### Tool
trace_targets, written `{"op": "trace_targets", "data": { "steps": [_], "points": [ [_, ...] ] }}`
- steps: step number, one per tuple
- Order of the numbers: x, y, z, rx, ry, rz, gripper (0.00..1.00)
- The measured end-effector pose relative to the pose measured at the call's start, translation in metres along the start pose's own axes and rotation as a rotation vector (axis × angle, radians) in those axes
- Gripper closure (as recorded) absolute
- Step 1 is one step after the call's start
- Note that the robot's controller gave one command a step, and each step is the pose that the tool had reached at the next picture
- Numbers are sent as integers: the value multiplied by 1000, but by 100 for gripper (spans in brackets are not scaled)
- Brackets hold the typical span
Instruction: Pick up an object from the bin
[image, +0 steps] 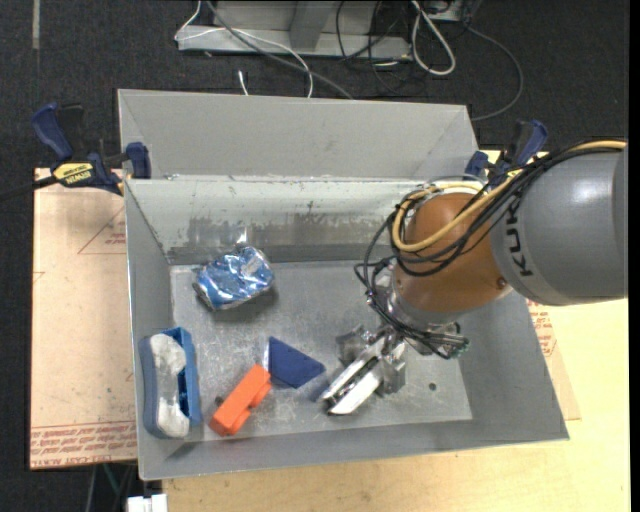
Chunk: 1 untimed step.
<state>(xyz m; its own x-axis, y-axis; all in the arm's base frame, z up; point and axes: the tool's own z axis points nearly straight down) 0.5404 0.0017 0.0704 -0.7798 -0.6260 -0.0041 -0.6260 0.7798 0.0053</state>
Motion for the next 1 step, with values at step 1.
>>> {"op": "trace_targets", "data": {
  "steps": [1],
  "points": [
    [1,2,-13,-4,5,0,100]
  ]
}}
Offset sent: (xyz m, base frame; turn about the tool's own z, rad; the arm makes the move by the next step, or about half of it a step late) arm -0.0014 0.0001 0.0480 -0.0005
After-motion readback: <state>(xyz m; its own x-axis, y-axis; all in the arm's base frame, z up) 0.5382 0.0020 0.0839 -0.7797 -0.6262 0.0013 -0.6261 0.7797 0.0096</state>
